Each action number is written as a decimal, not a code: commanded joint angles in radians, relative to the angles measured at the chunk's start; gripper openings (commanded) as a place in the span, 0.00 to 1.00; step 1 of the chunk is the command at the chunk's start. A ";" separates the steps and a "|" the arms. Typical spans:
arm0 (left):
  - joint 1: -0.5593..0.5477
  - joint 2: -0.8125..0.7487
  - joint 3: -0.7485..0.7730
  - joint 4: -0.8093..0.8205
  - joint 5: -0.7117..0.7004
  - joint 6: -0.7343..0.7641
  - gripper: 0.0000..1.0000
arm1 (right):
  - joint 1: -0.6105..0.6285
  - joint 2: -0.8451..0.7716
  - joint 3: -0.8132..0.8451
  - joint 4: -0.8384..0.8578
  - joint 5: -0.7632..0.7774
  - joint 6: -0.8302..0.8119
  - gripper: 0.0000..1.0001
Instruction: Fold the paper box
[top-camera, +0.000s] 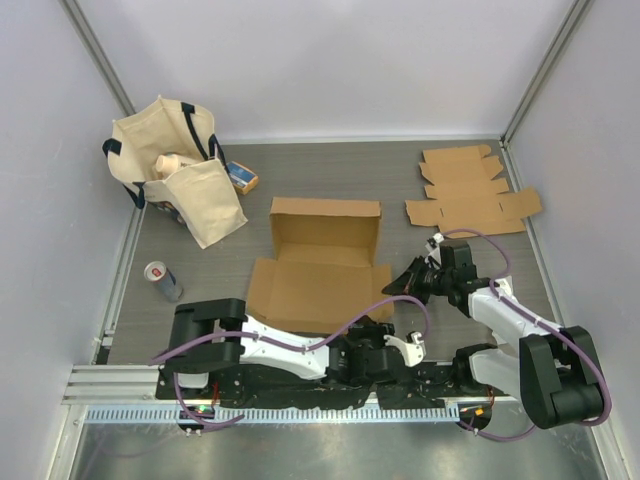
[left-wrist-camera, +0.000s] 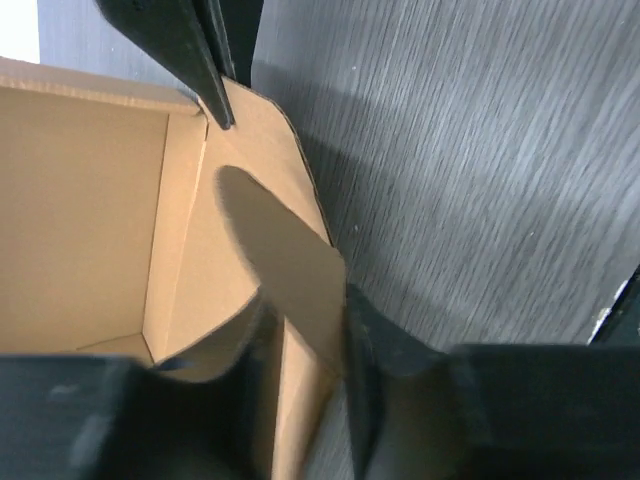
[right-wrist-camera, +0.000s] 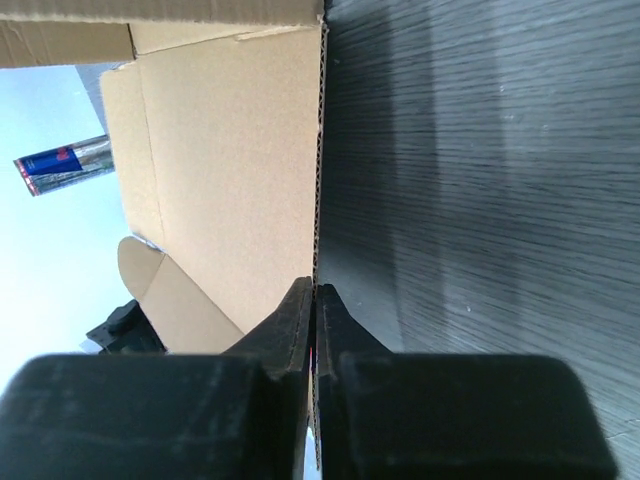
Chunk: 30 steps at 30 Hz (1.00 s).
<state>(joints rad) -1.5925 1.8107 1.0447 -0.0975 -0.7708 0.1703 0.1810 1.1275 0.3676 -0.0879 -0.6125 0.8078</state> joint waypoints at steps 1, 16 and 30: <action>0.002 0.007 0.023 0.025 -0.122 0.020 0.24 | -0.002 -0.032 0.060 0.018 -0.035 -0.022 0.21; 0.480 -0.166 0.656 -0.645 0.248 -0.635 0.00 | -0.038 -0.130 0.830 -0.466 1.026 -0.418 0.86; 0.970 -0.149 0.916 -0.864 0.527 -1.574 0.00 | 0.268 -0.267 0.691 -0.213 0.358 -0.685 0.80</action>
<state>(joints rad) -0.6804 1.6798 1.9968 -0.8413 -0.2722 -1.0962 0.3401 0.9302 0.9974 -0.4385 -0.0662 0.2405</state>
